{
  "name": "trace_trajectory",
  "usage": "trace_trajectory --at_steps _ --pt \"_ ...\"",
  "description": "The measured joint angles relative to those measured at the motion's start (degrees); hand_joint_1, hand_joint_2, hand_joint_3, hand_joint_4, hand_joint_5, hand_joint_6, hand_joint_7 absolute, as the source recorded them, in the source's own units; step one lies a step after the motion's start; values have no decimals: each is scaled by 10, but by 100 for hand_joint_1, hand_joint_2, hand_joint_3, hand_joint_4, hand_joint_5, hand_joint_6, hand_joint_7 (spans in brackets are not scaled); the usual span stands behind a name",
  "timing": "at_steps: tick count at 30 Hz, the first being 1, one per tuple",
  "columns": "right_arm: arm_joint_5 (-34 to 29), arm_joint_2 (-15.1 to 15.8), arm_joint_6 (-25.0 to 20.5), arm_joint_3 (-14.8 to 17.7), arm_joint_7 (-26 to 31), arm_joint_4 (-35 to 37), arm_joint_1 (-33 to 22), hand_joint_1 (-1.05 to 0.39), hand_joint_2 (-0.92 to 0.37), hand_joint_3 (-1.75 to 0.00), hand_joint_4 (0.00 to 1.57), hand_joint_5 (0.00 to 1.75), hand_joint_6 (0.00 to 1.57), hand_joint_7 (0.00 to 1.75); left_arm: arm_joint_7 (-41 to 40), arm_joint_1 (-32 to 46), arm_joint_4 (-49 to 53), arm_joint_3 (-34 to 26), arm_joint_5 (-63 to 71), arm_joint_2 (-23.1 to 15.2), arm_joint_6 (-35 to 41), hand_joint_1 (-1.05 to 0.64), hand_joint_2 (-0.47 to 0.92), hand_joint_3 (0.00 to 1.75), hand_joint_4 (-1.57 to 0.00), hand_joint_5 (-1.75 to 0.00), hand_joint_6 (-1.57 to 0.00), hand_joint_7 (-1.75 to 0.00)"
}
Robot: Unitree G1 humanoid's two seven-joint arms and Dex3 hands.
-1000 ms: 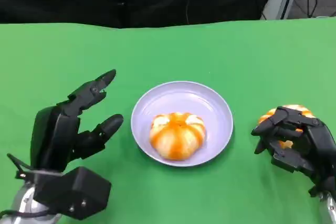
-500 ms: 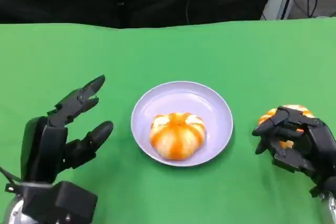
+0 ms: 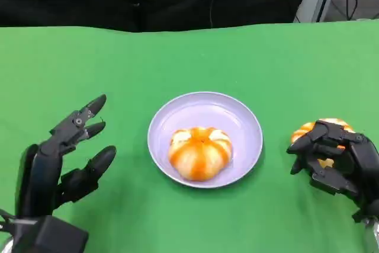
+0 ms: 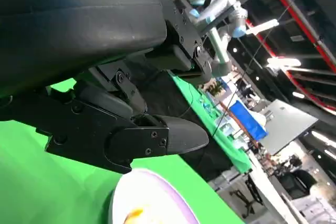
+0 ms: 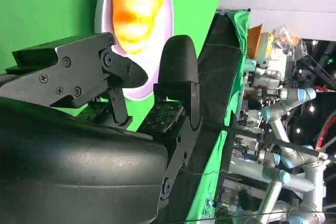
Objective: Grasp the bread from the table and place it into the plate.
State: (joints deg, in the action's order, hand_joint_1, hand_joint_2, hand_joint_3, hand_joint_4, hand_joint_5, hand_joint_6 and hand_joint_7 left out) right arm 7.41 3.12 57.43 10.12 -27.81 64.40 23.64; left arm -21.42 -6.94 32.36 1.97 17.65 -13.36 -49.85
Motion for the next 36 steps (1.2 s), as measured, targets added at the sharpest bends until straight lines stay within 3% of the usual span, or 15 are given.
trace_trajectory --at_steps 22,26,28,30,36 --pt "0 0 -1 0 -1 1 0 6 -82 -70 82 144 87 102 51 13 29 -20 -39 14 -18 -56 92 48 -91 0 -58 0" --pt "0 0 -2 0 -1 1 0 7 -83 -70 82 144 87 101 94 13 31 -22 -92 24 -22 -32 92 28 -93 -1 -61 -1" --pt "0 0 -2 1 -3 1 0 7 -83 -70 82 144 87 101 116 13 32 -23 -116 28 -22 -29 92 25 -93 -1 -61 -1" --pt "1 0 -2 1 -5 2 0 7 -82 -70 82 144 87 101 132 13 32 -24 -132 32 -22 -12 92 17 -95 -1 -63 -1" --pt "3 0 -7 1 -7 2 0 6 -82 -70 82 145 87 102 191 13 31 -37 -202 55 -18 -6 92 21 -96 -1 -67 -2"
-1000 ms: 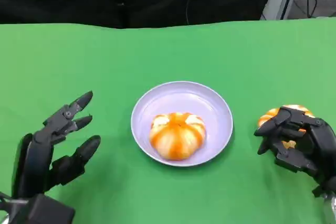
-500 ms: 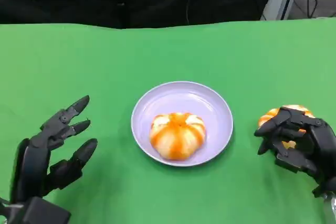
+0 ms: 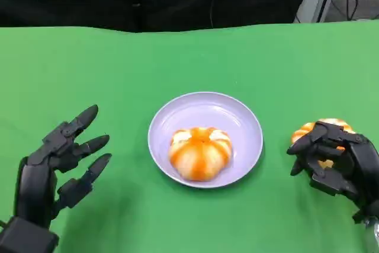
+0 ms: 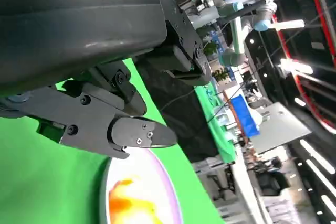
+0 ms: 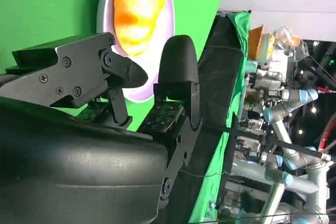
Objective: Grasp the bread from the table and place it into the plate.
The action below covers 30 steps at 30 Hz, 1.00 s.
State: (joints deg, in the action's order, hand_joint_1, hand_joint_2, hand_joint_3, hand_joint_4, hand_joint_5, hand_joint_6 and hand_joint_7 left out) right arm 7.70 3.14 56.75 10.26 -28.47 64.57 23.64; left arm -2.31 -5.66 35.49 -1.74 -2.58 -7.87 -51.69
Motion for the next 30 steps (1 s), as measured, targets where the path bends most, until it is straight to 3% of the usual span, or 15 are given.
trace_trajectory --at_steps 8,9,10,12,13,15,19,22,25,30 --pt "-2 0 -1 0 3 0 0 6 -81 -70 82 145 87 103 56 13 -35 -19 -54 21 48 -3 92 24 -99 -2 -71 -2" --pt "-2 1 -1 0 4 0 0 6 -81 -70 82 145 87 103 58 14 -38 -22 -54 23 51 2 92 33 -104 -5 -89 -12" --pt "-3 1 -1 0 4 0 0 6 -81 -71 82 145 87 103 66 15 -41 -24 -64 25 55 4 92 37 -106 -6 -97 -17" --pt "-3 2 -1 0 4 0 0 6 -81 -71 82 145 87 103 88 19 -50 -31 -97 34 70 6 90 49 -100 -32 -95 -46" --pt "-3 2 -1 0 4 1 0 6 -81 -71 82 145 87 103 99 22 -54 -32 -110 38 78 6 91 50 -85 -70 -88 -68" --pt "-3 2 -1 0 5 1 0 7 -81 -71 82 145 87 102 112 27 -63 -35 -121 43 92 5 92 51 -74 -97 -83 -83" --pt "-3 2 -1 0 5 1 0 7 -81 -71 82 145 87 102 125 29 -78 -46 -127 49 103 4 92 52 -73 -109 -83 -89" --pt "-3 2 -1 0 4 1 0 6 -81 -70 83 144 87 101 135 34 -87 -49 -128 50 113 0 92 55 -79 -137 -87 -103" --pt "-3 2 -1 0 4 1 0 6 -81 -70 82 144 87 101 148 46 -94 -49 -128 52 122 -1 92 55 -77 -151 -84 -114" --pt "4 2 -2 1 -4 1 0 5 -81 -70 82 144 87 100 149 54 -103 -53 -122 58 126 -4 92 54 -76 -164 -80 -128"
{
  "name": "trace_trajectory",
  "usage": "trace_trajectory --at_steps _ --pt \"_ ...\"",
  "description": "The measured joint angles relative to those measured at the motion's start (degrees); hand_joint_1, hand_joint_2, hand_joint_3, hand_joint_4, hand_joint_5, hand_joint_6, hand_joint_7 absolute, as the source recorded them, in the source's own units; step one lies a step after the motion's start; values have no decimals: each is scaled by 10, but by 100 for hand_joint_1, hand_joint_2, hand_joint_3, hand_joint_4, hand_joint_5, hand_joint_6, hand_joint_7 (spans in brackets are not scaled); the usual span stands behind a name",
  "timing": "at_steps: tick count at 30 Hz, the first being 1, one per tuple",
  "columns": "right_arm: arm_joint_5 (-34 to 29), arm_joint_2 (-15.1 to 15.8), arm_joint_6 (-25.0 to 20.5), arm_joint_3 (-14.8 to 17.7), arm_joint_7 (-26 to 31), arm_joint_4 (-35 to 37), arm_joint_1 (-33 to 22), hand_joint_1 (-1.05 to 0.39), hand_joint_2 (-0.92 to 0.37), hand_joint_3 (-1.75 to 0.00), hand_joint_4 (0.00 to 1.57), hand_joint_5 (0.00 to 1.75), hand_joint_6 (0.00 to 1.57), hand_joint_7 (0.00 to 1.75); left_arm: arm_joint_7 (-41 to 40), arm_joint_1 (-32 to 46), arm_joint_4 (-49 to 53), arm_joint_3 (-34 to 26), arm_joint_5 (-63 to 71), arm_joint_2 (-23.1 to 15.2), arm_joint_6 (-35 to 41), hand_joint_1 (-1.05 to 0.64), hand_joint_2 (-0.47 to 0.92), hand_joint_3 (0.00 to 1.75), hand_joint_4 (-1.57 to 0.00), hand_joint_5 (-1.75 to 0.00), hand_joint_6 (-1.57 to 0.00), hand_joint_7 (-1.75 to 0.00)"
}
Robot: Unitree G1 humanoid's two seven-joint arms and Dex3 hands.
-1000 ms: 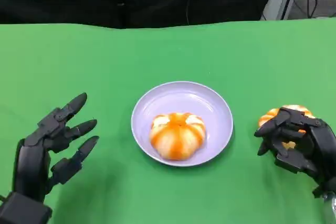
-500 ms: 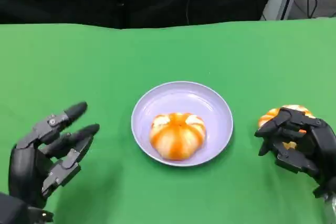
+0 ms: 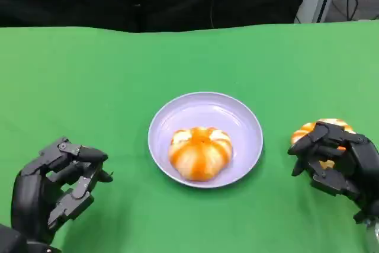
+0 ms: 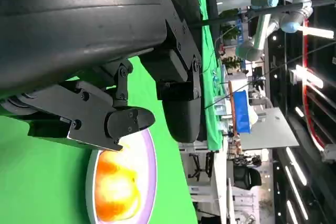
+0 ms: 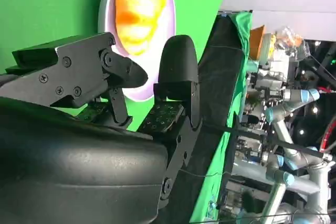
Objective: Grasp the bread from the table and place it into the plate.
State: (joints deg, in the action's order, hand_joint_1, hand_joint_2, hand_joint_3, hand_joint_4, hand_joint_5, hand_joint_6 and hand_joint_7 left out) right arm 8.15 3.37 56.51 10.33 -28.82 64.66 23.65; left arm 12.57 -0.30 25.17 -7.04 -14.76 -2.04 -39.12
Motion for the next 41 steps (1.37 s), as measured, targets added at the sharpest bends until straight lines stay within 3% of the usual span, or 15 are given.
trace_trajectory --at_steps 13,41 --pt "0 0 0 -1 3 0 0 6 -84 -66 82 144 87 101 -2 22 -30 -3 9 17 18 -4 92 55 -75 -171 -76 -139" --pt "14 0 -1 2 -18 -3 0 6 -88 -59 82 142 88 100 -2 43 -76 -2 16 23 37 -5 92 57 -74 -175 -74 -142"
